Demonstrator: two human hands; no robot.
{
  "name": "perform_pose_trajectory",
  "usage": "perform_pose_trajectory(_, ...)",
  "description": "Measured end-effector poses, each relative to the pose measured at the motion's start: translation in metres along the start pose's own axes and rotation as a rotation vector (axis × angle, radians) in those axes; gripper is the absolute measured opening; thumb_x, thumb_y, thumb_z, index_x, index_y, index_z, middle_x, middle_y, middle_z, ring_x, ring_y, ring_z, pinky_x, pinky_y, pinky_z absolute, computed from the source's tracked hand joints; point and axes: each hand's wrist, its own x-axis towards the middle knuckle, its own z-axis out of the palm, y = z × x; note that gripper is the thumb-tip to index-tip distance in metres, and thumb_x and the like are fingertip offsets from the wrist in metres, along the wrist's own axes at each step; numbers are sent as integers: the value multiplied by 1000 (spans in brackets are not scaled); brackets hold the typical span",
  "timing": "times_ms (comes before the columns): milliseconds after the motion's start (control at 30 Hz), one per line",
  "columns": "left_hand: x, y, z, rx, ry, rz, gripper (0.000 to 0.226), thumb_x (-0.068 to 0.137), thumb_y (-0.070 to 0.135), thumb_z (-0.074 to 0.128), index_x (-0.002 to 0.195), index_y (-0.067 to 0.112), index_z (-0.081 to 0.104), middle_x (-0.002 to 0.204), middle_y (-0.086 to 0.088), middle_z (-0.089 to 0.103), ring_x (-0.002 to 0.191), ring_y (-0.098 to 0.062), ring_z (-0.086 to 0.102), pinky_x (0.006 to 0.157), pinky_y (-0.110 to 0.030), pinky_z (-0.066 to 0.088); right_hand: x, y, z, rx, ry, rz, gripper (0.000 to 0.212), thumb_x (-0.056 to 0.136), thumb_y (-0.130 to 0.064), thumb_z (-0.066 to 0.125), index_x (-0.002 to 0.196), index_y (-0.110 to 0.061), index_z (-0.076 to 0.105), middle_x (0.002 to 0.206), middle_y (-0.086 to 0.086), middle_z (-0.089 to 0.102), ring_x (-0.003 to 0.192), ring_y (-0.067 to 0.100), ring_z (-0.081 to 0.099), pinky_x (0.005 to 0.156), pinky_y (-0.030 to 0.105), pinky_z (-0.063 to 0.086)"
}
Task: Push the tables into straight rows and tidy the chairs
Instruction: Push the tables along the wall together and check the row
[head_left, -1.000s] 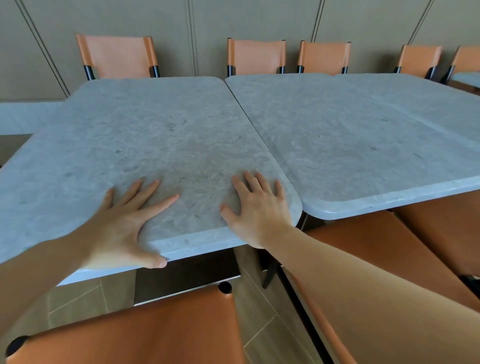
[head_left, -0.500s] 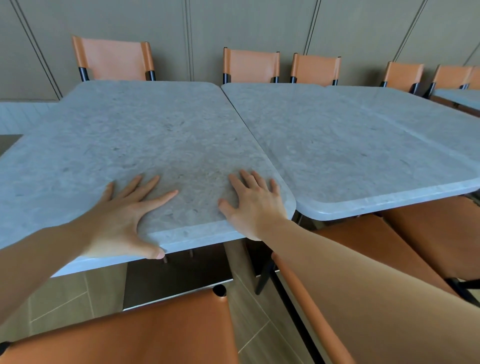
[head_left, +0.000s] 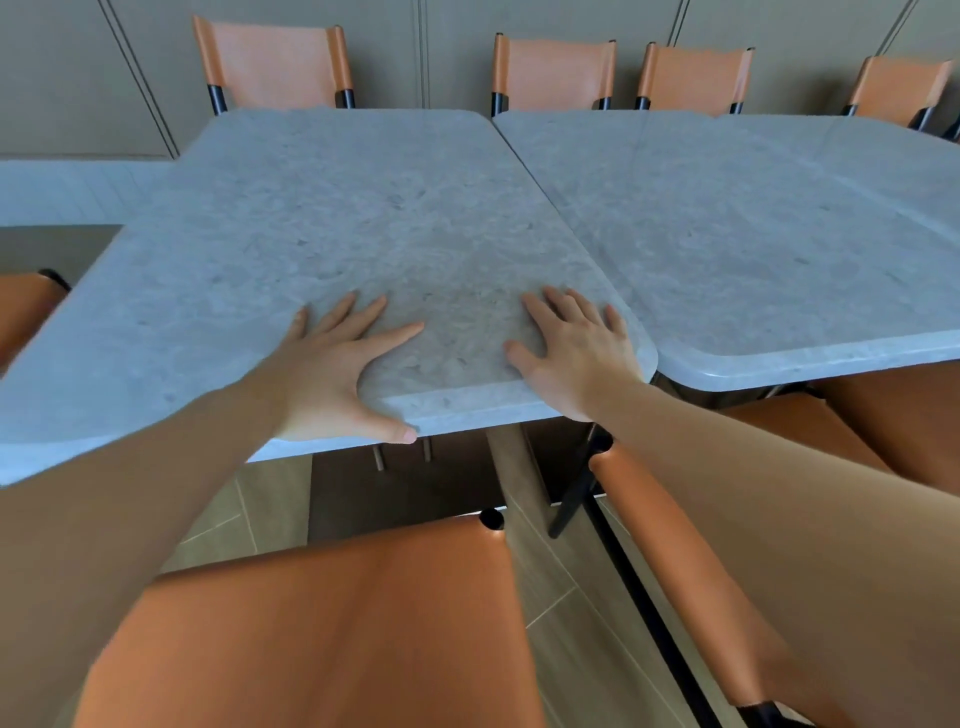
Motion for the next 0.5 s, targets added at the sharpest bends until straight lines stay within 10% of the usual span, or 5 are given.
perform_pose_trajectory(167, -38, 20, 3, -266, 77, -155, 92, 63, 89, 51, 145, 49, 44, 161, 16, 32, 152, -13, 24, 124, -34, 18, 5, -14, -17, 17, -168, 119, 69, 95, -60, 32, 156, -31, 19, 165, -3, 14, 154, 21, 8, 124, 52, 7)
perform_pose_trajectory(233, -42, 20, -36, -424, 49, -276, 49, 75, 75, 67, 110, 41, 66, 125, 17, 65, 116, -10, 61, 101, -30, 45, 20, -41, -41, -14, -299, 260, 69, 95, -57, 38, 155, -24, 26, 161, 4, 24, 148, 28, 23, 118, 53, 23)
perform_pose_trajectory(333, -61, -2, -94, -161, -75, -230, 32, 92, 57, 60, 119, 41, 60, 132, 17, 60, 122, -10, 56, 103, -34, 44, 30, -119, -63, -1, -428, 320, 67, 97, -50, 40, 153, -14, 33, 159, 14, 24, 144, 33, 29, 115, 53, 28)
perform_pose_trajectory(500, -118, -73, -136, 31, -112, -262, 36, 100, 44, 49, 136, 39, 49, 141, 15, 48, 131, -12, 48, 100, -33, 43, 13, -272, -46, 210, -183, -179, 66, 101, -45, 44, 155, -15, 24, 168, 10, -7, 155, 25, -5, 125, 50, 4)
